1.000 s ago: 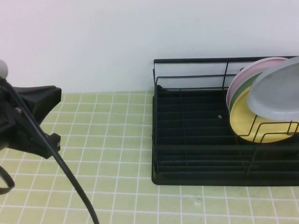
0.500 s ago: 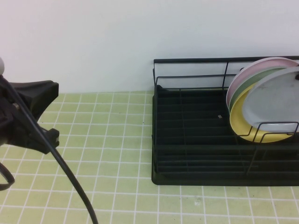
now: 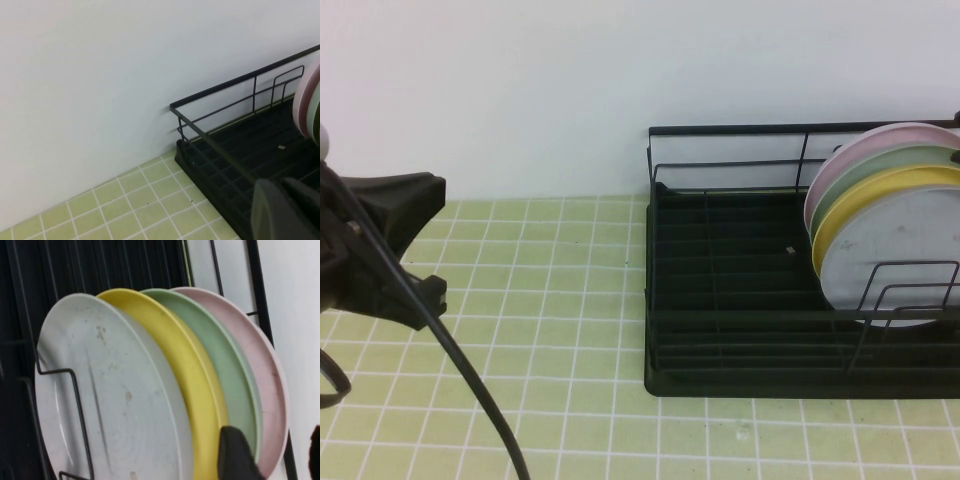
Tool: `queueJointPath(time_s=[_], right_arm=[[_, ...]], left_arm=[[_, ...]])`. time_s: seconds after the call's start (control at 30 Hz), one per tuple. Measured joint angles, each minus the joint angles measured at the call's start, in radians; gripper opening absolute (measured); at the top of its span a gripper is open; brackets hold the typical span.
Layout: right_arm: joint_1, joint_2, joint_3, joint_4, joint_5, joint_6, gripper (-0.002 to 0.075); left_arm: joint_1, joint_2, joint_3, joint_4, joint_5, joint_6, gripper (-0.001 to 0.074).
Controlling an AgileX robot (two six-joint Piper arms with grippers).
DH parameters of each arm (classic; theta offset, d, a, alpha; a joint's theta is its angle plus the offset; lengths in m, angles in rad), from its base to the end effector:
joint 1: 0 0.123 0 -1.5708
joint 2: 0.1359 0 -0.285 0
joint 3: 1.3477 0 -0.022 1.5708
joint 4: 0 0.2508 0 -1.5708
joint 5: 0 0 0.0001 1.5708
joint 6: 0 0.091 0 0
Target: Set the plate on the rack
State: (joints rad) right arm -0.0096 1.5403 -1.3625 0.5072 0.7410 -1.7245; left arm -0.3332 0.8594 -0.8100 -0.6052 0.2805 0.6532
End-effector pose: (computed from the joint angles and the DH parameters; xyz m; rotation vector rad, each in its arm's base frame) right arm 0.3439 0.0266 0.3460 -1.5439 1.7093 -0.3068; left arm 0.1681 -0.0734 0.3761 0.4647 1.7132 -0.3327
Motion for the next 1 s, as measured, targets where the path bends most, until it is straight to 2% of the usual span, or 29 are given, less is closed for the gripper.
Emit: queueJointPath(time_s=[0.1,0.17,0.23,0.33,0.47,0.67,1.0], right_arm=[[0.000,-0.021,0.000,0.003,-0.002,0.053,0.0316],[0.000,-0.057,0.000,0.016,-0.004,0.121,0.0284],[0.000,-0.103,0.000,0.022,-0.016,0.211,0.0189],[0.000,-0.202,0.000,0.022,-0.027,0.300,-0.0003],[0.000,-0.328,0.000,0.067,-0.051,0.449,0.0004],[0.000,-0.525,0.060,0.091,-0.052,0.785,0.0004],[0.000,-0.887,0.531,0.097,-0.052,0.804,0.0004]], left_arm=[[0.000,0.000,0.000,0.000,0.000,0.000,-0.0001],[0.000,-0.003,0.000,0.000,-0.008,0.010,-0.0001],[0.000,-0.027,0.010,0.000,-0.061,0.019,-0.0001],[0.000,-0.097,0.041,0.000,-0.193,0.036,-0.0001],[-0.002,-0.188,0.093,-0.002,-0.316,0.052,-0.0001],[-0.002,-0.283,0.206,-0.005,-0.316,0.046,-0.0001],[-0.002,-0.443,0.381,-0.013,-0.270,0.072,-0.0001]])
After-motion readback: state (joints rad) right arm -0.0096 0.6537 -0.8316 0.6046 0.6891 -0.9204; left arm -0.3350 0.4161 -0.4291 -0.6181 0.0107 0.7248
